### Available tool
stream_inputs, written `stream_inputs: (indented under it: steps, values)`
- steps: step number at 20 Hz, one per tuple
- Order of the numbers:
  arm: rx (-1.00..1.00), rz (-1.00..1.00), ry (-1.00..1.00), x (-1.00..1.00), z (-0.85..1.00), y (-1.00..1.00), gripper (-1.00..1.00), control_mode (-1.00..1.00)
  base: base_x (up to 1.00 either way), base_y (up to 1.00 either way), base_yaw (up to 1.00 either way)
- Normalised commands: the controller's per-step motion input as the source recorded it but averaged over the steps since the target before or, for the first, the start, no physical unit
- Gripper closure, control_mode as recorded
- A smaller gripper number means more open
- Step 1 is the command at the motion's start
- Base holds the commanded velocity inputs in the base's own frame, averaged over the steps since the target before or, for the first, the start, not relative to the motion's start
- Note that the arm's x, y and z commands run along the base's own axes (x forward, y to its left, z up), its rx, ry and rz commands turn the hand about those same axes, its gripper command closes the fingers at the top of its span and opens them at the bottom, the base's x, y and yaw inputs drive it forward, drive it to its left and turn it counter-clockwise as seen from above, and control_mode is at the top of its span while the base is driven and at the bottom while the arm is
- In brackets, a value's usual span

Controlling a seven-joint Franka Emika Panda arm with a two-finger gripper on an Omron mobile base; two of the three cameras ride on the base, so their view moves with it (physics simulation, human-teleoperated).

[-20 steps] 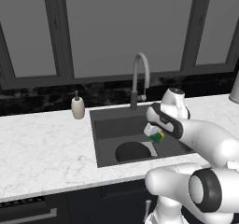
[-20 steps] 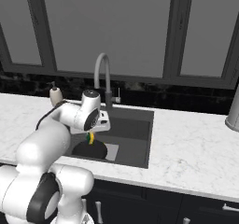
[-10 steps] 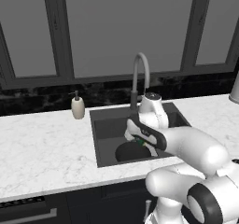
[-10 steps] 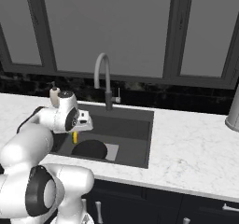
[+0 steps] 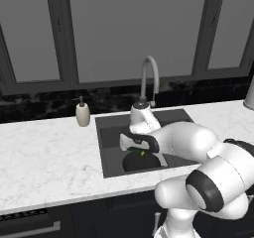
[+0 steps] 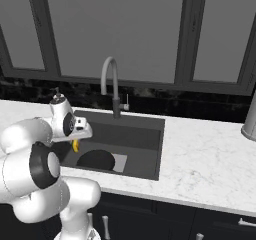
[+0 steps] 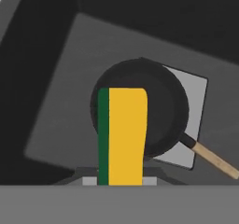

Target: Pick the pan and sponge and place them into the sink. Then turn on the water.

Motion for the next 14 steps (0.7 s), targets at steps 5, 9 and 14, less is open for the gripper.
stream_inputs:
  steps: [5,9,14]
  values:
    - [0.0,-0.01,0.0,0.3,-0.18,0.09,1.0,-1.0,0.0,0.0,0.0]
    - [0.0,0.0,0.0,0.18,-0.16,-0.01,1.0,-1.0,0.0,0.0,0.0]
    - [0.0,0.0,0.0,0.12,-0.2,0.02,1.0,-1.0,0.0,0.0,0.0]
